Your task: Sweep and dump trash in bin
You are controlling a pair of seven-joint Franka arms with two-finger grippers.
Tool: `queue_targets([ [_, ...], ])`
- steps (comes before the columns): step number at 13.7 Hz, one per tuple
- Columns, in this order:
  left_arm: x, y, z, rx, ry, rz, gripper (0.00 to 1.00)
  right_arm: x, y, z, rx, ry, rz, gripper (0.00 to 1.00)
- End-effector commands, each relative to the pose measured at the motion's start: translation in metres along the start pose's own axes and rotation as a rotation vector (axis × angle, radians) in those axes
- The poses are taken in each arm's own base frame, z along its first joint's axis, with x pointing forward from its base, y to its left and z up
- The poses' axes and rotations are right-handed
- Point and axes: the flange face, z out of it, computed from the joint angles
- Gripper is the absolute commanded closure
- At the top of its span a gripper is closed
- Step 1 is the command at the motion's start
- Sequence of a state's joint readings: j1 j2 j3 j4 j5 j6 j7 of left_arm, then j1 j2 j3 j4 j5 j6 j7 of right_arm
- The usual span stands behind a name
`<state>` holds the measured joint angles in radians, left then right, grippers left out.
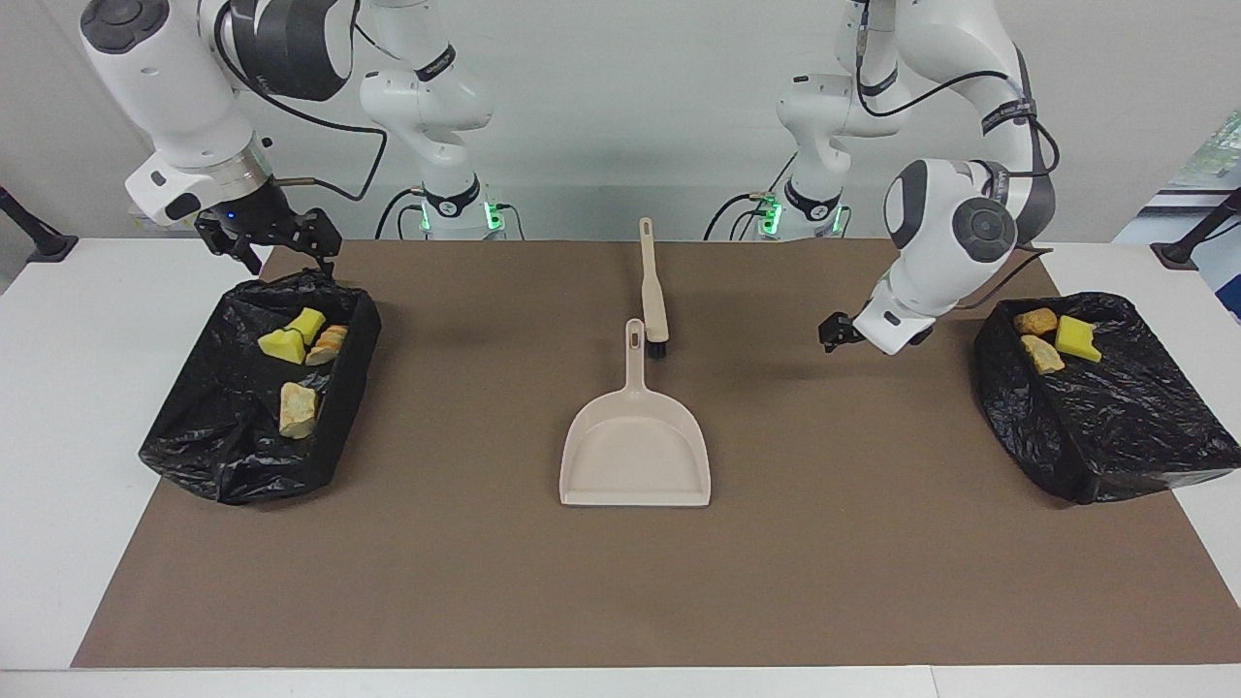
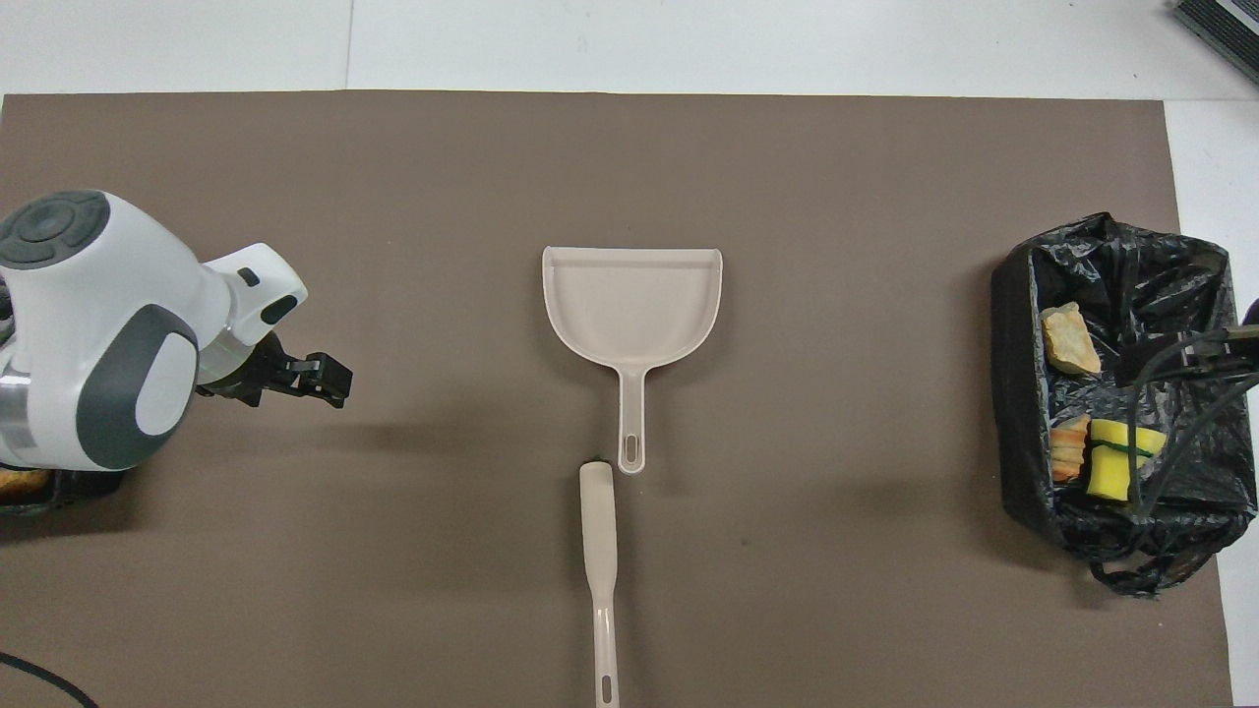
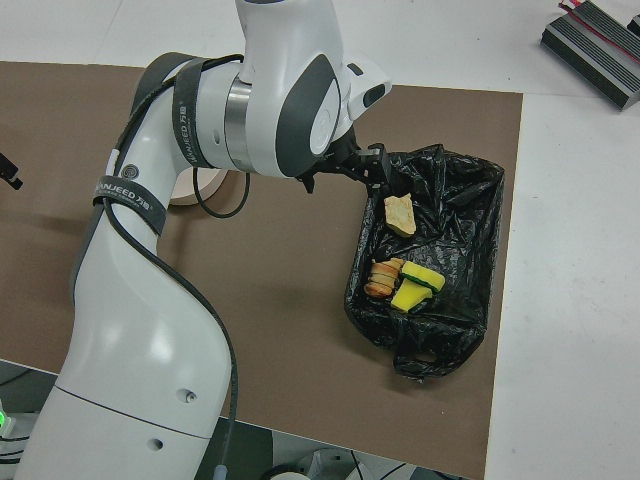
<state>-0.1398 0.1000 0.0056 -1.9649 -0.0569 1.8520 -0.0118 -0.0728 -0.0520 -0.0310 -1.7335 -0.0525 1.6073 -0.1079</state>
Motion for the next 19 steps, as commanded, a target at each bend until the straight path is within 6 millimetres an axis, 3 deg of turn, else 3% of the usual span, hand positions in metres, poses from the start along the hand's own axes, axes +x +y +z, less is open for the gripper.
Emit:
queue_targets([
  [1,-0.036,-0.038,-0.018,0.004,0.044,0.052,0.0,0.004,0.0,-0.014,0.001,0.007,-0.014,0.0],
  [5,-0.084,-0.074,-0.08,0.004,0.111,0.063,0.0,-0.005,-0.009,-0.04,0.039,-0.008,0.107,0.0],
  [11,-0.106,-0.09,-0.22,0.075,0.178,0.078,0.0,-0.004,-0.019,-0.039,0.071,-0.018,0.116,0.0],
  [14,-0.092,-0.088,-0.251,0.069,0.174,0.083,0.0,0.002,-0.032,-0.042,0.049,-0.011,0.132,0.0],
  [17,-0.078,-0.083,-0.264,0.061,0.153,0.095,0.0,0.006,-0.026,-0.041,0.046,0.004,0.14,0.0],
  [19,-0.082,-0.079,-0.268,0.056,0.171,0.101,0.0,0.008,-0.025,-0.042,0.047,0.019,0.14,0.0],
])
